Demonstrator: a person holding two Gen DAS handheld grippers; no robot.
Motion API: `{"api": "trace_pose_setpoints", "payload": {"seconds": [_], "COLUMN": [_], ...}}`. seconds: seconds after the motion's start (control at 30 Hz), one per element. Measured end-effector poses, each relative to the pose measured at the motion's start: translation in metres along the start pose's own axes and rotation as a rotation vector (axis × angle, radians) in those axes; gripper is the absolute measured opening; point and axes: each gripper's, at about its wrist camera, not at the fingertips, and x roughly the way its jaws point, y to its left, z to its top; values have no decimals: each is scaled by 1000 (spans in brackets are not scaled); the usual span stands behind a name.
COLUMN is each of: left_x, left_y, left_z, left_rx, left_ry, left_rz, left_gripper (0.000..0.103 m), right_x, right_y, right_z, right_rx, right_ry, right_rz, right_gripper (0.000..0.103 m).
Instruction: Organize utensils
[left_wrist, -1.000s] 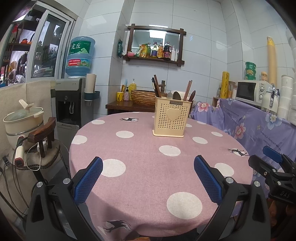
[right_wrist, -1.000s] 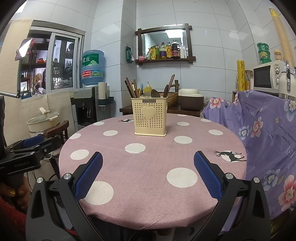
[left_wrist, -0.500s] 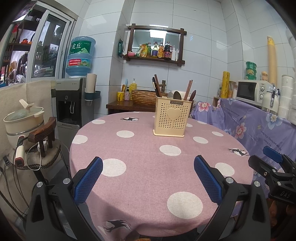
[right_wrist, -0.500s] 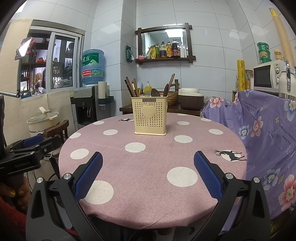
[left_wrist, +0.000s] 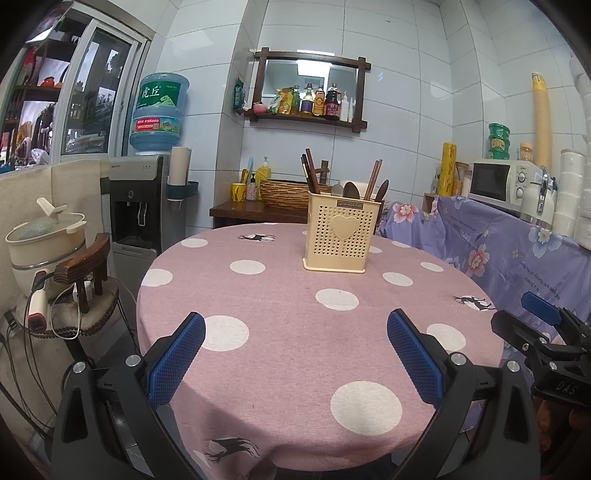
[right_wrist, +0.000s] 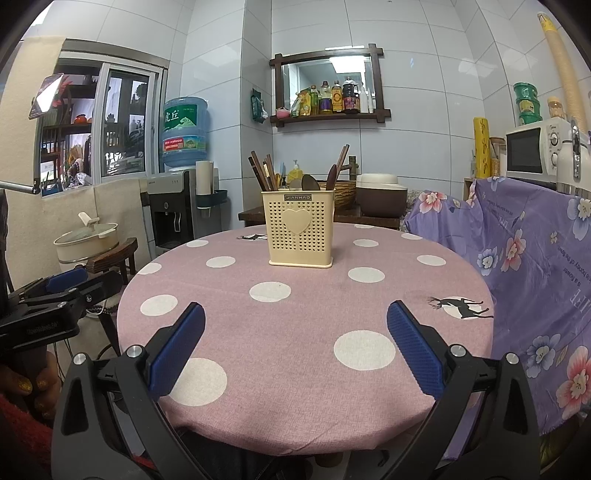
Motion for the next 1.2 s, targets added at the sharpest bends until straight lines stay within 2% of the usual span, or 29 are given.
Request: {"api": "trace_pose_setpoints", "payload": {"seconds": [1.2], "left_x": [1], "left_y": [1], "left_z": [2], "left_rx": [11], "left_ry": [14], "left_rz": [8], "left_gripper": [98], "right_x": [1], "right_y": [0], "right_z": [-1], "right_rx": [2], "right_ry": [6], "right_rz": [2], "right_gripper": [97]}}
